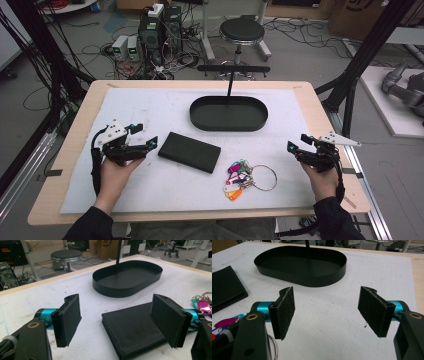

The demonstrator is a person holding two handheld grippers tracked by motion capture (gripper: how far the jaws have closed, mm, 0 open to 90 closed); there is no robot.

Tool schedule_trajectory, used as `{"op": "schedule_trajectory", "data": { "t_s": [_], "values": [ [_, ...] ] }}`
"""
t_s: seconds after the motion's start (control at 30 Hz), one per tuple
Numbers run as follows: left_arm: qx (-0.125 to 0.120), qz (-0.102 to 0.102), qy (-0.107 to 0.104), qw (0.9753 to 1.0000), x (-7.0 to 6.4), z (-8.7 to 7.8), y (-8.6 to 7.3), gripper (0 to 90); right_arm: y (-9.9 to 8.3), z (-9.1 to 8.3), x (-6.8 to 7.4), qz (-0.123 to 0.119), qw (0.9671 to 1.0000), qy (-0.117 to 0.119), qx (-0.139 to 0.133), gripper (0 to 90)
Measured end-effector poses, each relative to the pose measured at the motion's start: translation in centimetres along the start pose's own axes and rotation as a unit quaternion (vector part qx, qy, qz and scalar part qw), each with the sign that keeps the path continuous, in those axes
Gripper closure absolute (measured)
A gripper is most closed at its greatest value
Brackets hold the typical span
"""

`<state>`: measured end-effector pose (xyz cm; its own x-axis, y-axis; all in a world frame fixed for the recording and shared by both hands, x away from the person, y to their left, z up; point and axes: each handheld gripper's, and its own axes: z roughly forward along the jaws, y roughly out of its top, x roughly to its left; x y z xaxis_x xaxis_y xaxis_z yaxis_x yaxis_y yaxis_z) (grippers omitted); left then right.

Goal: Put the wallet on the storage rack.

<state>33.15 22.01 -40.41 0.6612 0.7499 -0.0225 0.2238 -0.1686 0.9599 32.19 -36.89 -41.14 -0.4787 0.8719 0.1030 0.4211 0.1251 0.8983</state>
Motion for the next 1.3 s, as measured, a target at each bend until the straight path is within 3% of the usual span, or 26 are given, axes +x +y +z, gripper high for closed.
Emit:
{"op": "schedule_trajectory", "data": {
  "t_s": [0.1,0.5,0.67,0.8,1.0,1.03,1.07,1.13,1.2,1.23,1.3],
  "values": [
    [0.0,-0.004,-0.012,0.9999,0.1,0.2,-0.2,31.1,-0.1,0.0,-0.1,0.002,1.0,0.001,0.002,30.2],
    [-0.001,-0.007,-0.003,1.0,0.5,0.2,-0.3,36.3,-0.4,-0.3,0.1,0.0,0.9996,0.024,0.018,38.4],
    [0.007,0.004,-0.012,0.9999,0.3,0.4,-0.3,39.4,-0.4,0.0,0.5,-0.012,0.9986,0.04,0.032,39.2],
    [0.024,0.018,-0.031,0.9991,-0.1,0.9,-0.4,43.3,-0.4,0.2,0.8,-0.019,0.9982,0.044,0.036,39.2],
    [0.066,0.026,-0.062,0.9955,-0.6,1.6,-0.9,45.5,-0.3,0.4,0.8,-0.019,0.998,0.046,0.038,39.2],
    [0.078,0.026,-0.069,0.9942,-0.6,1.7,-1.0,45.6,-0.3,0.4,0.8,-0.02,0.998,0.046,0.038,39.1],
    [0.102,0.03,-0.076,0.9914,-0.7,1.9,-1.3,45.8,-0.3,0.5,0.7,-0.021,0.9981,0.045,0.037,39.2],
    [0.114,0.032,-0.084,0.9893,-0.7,2.0,-1.7,46.5,-0.3,0.6,0.7,-0.02,0.998,0.046,0.037,39.2],
    [0.121,0.029,-0.087,0.9885,-0.6,2.0,-1.9,46.9,-0.3,0.7,0.7,-0.023,0.998,0.047,0.037,39.1],
    [0.137,0.032,-0.087,0.9862,-0.4,2.0,-2.2,47.1,-0.2,0.8,0.9,-0.024,0.9979,0.047,0.038,39.1],
    [0.142,0.034,-0.086,0.9855,-0.2,2.0,-2.3,47.7,-0.2,0.8,0.9,-0.025,0.9978,0.047,0.039,39.1]
  ]
}}
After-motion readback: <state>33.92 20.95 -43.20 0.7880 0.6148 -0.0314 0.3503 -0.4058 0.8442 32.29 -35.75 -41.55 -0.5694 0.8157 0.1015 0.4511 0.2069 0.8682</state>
